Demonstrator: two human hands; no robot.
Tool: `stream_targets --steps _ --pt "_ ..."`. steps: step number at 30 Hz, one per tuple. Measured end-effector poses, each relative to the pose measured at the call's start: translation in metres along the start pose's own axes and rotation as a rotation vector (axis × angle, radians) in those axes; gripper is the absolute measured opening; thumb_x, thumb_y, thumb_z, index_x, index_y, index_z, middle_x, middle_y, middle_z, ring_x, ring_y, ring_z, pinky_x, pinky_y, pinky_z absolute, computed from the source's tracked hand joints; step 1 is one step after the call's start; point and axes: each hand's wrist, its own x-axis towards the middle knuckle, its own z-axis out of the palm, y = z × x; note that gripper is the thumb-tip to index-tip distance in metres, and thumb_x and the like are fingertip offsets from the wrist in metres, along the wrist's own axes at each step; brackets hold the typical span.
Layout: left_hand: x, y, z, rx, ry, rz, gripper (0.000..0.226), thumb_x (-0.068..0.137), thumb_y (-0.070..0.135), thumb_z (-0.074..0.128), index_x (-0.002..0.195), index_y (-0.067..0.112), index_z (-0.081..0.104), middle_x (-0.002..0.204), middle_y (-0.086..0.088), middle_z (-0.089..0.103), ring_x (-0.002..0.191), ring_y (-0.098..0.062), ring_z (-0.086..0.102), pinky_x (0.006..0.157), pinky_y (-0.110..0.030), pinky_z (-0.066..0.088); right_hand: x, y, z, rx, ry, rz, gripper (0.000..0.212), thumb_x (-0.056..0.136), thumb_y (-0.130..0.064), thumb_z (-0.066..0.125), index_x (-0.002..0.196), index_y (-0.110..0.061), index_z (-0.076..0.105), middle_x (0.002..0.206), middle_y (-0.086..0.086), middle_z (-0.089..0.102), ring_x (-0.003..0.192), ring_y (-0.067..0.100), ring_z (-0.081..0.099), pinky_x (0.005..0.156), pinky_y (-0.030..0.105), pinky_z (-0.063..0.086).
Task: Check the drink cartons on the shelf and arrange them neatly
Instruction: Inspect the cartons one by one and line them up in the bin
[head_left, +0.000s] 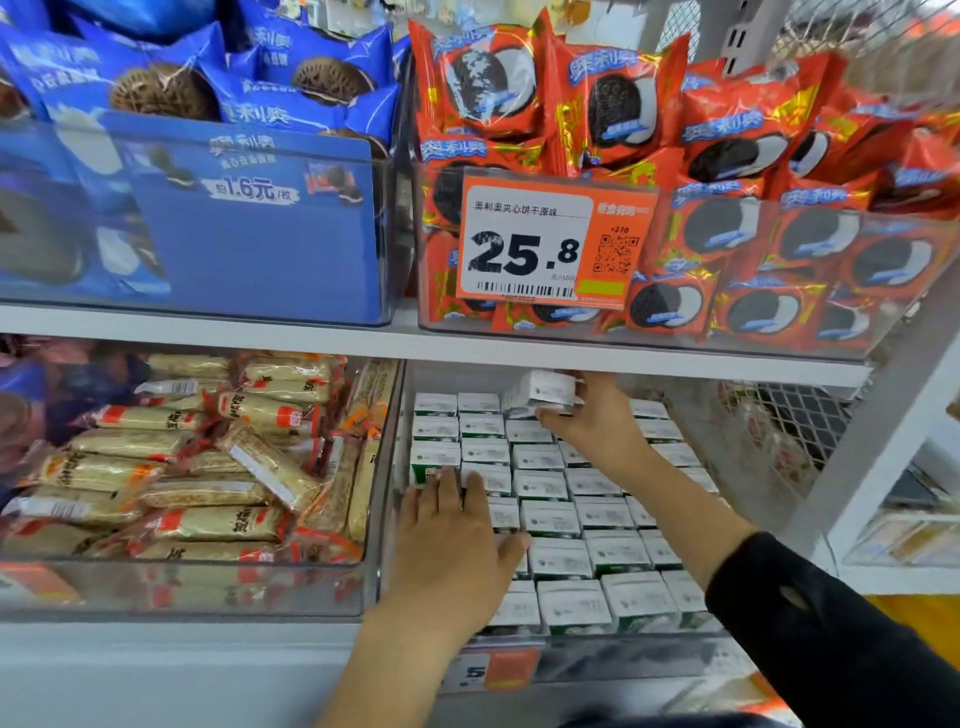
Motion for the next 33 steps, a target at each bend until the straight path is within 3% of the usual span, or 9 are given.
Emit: stream_targets --steps 6,9,12,15,19,25,29,33 --pt "0.002 0.0 0.0 -0.02 -0.007 0.009 0.079 0.096 0.062 0.023 0.153 0.014 -0.001 0.161 -0.013 -0.005 0.148 -0.026 -0.004 0.118 -0.042 -0.006 0.02 0.002 0.013 -0.211 -0.119 -0.027 0.034 0.084 -0.018 0.07 0.115 -0.009 0.059 0.106 0.01 0.067 0.095 0.026 0.064 0.076 0.028 0.049" --pt "0.002 0.0 -0.001 -0.021 -0.011 0.011 0.078 0.096 0.061 0.024 0.153 0.014 -0.001 0.161 -0.013 -0.005 0.148 -0.026 -0.005 0.118 -0.042 -0.006 0.025 0.006 0.015 -0.332 -0.16 -0.049 0.04 0.087 -0.024 0.067 0.123 -0.009 0.056 0.109 0.013 0.063 0.095 0.029 0.062 0.074 0.026 0.045" --pt "0.002 0.001 -0.001 -0.007 -0.02 0.011 0.078 0.097 0.06 0.024 0.153 0.013 -0.002 0.161 -0.014 -0.006 0.148 -0.027 -0.005 0.118 -0.042 -0.006 0.025 0.01 0.014 -0.479 -0.154 -0.082 0.042 0.092 -0.029 0.061 0.128 -0.009 0.053 0.114 0.013 0.056 0.102 0.028 0.055 0.082 0.029 0.043" --pt "0.003 0.001 -0.001 -0.005 -0.013 0.01 0.078 0.096 0.061 0.023 0.153 0.013 -0.002 0.161 -0.014 -0.006 0.148 -0.027 -0.005 0.118 -0.042 -0.006 0.024 0.012 0.013 -0.568 -0.139 -0.132 0.027 0.097 -0.016 0.05 0.118 -0.005 0.063 0.116 0.016 0.057 0.107 0.03 0.054 0.093 0.033 0.042" --pt "0.002 0.0 0.0 -0.004 -0.004 0.015 0.079 0.096 0.062 0.023 0.153 0.014 -0.001 0.161 -0.013 -0.005 0.148 -0.026 -0.004 0.118 -0.042 -0.005 0.025 0.014 0.011 -0.617 -0.1 -0.157 0.027 0.096 -0.009 0.045 0.111 -0.005 0.067 0.113 0.016 0.061 0.106 0.03 0.056 0.091 0.032 0.044" --pt "0.003 0.0 0.001 0.01 0.006 0.019 0.079 0.096 0.063 0.021 0.153 0.014 -0.002 0.161 -0.012 -0.003 0.148 -0.026 -0.003 0.118 -0.042 -0.006 0.028 0.019 -0.008 -0.578 -0.179 -0.02 0.033 0.095 -0.02 0.051 0.128 -0.015 0.055 0.126 0.013 0.056 0.107 0.029 0.058 0.087 0.038 0.05" --pt "0.002 0.0 0.0 0.021 0.002 0.019 0.079 0.096 0.062 0.021 0.153 0.013 -0.003 0.161 -0.012 -0.004 0.148 -0.026 -0.003 0.118 -0.042 -0.006 0.038 0.018 -0.021 -0.664 -0.272 0.091 0.035 0.094 -0.022 0.051 0.129 -0.019 0.053 0.13 0.007 0.055 0.113 0.024 0.054 0.084 0.026 0.045" --pt "0.001 0.0 -0.002 0.018 0.001 0.021 0.078 0.096 0.062 0.021 0.153 0.014 -0.003 0.161 -0.011 -0.004 0.148 -0.025 -0.004 0.118 -0.042 -0.006 0.047 0.011 -0.027 -0.787 -0.431 0.074 0.041 0.097 -0.021 0.047 0.138 -0.018 0.045 0.139 0.006 0.049 0.122 0.026 0.049 0.101 0.033 0.042"
